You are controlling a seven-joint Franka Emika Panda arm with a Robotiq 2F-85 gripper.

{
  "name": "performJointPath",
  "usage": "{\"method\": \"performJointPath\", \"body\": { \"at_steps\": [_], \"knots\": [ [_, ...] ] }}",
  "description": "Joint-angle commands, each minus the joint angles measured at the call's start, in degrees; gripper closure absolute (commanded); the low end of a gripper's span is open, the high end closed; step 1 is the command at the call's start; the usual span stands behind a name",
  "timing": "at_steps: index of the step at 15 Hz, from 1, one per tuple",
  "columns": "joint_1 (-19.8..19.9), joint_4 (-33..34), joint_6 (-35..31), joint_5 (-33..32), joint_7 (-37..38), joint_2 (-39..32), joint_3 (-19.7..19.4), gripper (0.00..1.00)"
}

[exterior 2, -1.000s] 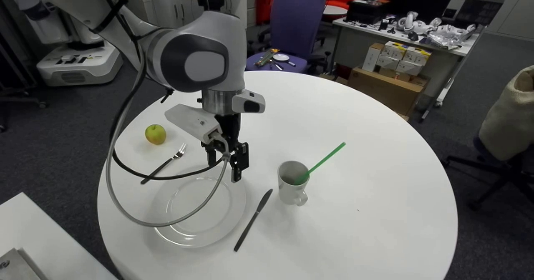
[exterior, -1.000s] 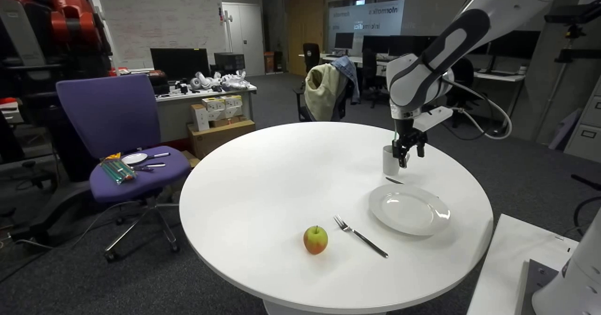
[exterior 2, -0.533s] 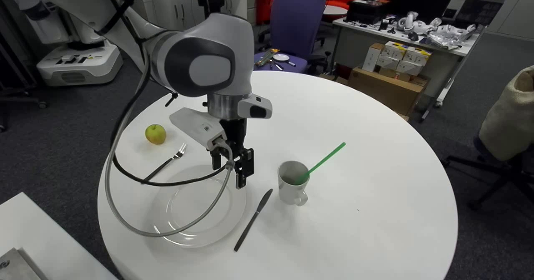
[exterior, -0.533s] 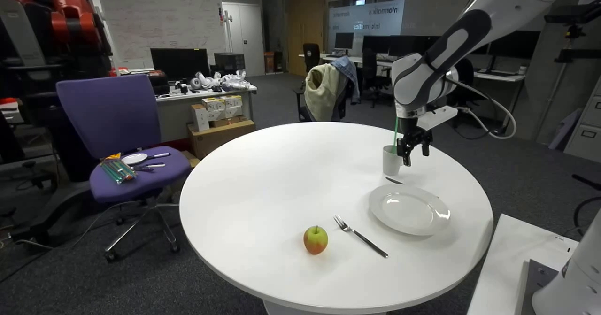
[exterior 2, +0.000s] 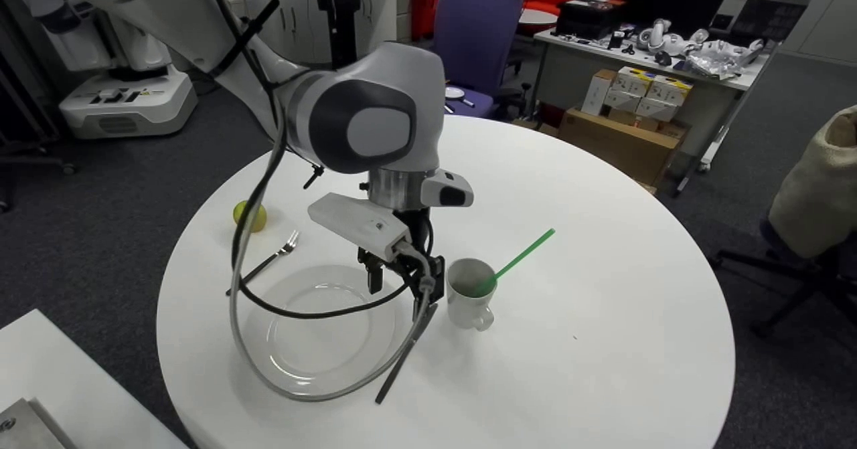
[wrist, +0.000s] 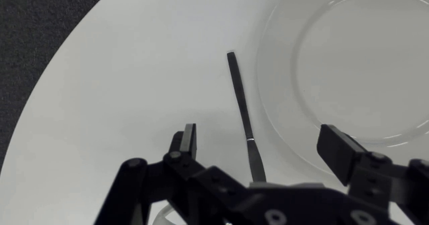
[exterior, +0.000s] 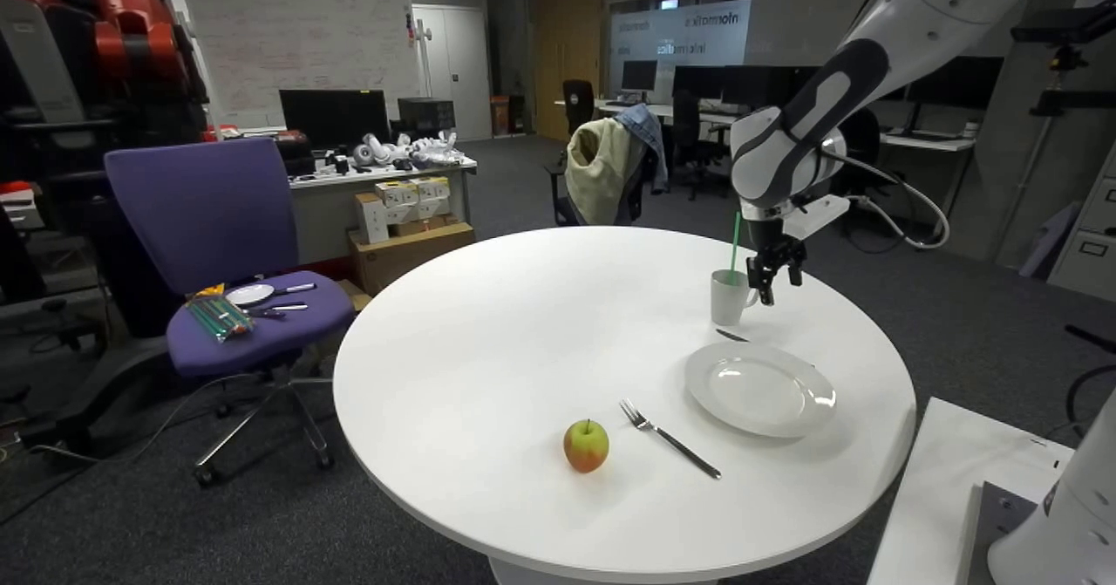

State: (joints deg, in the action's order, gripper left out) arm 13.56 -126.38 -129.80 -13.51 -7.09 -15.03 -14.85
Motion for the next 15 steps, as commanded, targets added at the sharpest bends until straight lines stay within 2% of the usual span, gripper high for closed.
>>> {"method": "performJointPath", "body": {
  "at_steps": [1, 3, 5, 6, 7, 11, 15],
  "knots": [
    [1.64, 5.58, 4.51, -2.11, -8.49, -4.2, 0.29, 0.33],
    [2.84, 7.56, 5.85, -1.51, -14.23, -6.28, 0.9, 0.47],
    [3.62, 8.79, 6.26, -0.96, -17.86, -8.13, 1.48, 0.49],
    [3.89, 9.19, 6.3, -0.53, -19.0, -8.97, 1.81, 0.46],
    [4.13, 9.54, 6.08, -0.23, -19.53, -9.83, 2.12, 0.34],
    [5.24, 11.35, 4.52, 5.03, -16.4, -13.79, 3.67, 0.25],
    [6.03, 13.61, 3.62, 11.3, -13.81, -17.11, 4.88, 0.43]
  ]
}}
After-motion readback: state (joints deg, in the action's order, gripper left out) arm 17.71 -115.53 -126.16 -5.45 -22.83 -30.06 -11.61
